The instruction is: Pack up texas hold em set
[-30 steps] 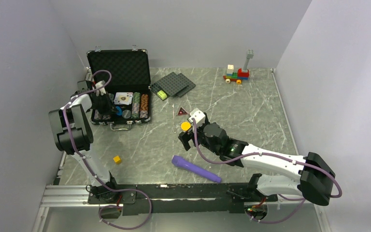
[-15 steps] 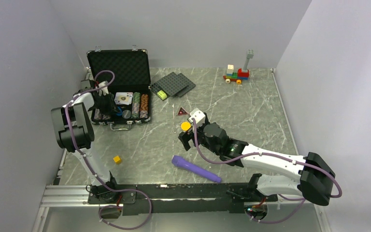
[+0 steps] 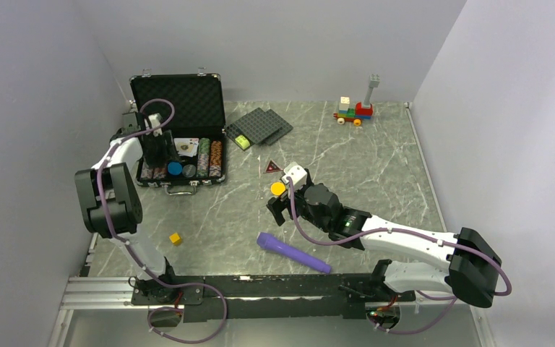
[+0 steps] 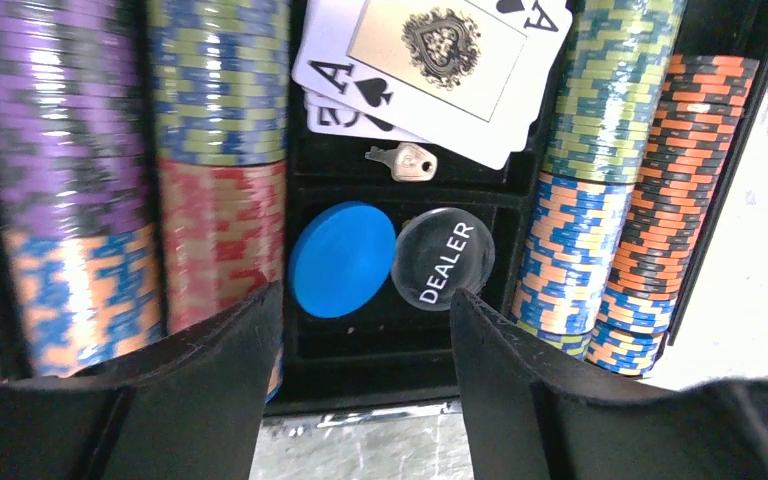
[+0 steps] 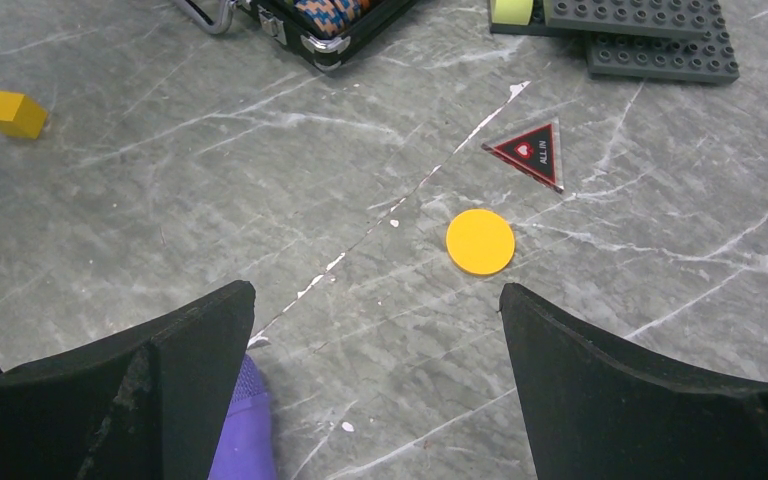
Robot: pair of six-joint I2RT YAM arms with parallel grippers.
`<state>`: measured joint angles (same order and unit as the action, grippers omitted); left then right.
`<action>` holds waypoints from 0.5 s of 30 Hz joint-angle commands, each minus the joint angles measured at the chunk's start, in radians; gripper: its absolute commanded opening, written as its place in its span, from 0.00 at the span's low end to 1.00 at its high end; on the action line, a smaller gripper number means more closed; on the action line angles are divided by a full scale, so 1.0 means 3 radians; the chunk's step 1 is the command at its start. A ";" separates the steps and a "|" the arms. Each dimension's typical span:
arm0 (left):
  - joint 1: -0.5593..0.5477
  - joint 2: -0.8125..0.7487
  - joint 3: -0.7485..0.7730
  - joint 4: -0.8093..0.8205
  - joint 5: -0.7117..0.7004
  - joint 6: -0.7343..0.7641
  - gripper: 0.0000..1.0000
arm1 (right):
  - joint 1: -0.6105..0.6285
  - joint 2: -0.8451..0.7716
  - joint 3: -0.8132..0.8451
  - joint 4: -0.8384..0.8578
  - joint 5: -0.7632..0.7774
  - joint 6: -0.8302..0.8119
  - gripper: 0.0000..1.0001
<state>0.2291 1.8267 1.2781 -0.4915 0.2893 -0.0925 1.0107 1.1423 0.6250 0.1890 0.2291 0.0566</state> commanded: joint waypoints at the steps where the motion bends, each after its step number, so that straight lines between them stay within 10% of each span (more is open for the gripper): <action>1: 0.0009 -0.0394 -0.0076 0.0105 -0.0477 0.0053 0.67 | 0.0010 -0.0049 0.0006 0.0104 -0.0032 0.0027 0.98; 15: -0.0139 -0.0012 -0.0008 0.0069 -0.0396 0.0114 0.56 | 0.0010 -0.0020 -0.0032 0.0157 -0.0055 0.0061 0.98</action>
<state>0.2085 1.7802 1.2499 -0.4572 0.1856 -0.0872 1.0107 1.1423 0.6250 0.1894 0.2256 0.0570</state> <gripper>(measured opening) 0.567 0.974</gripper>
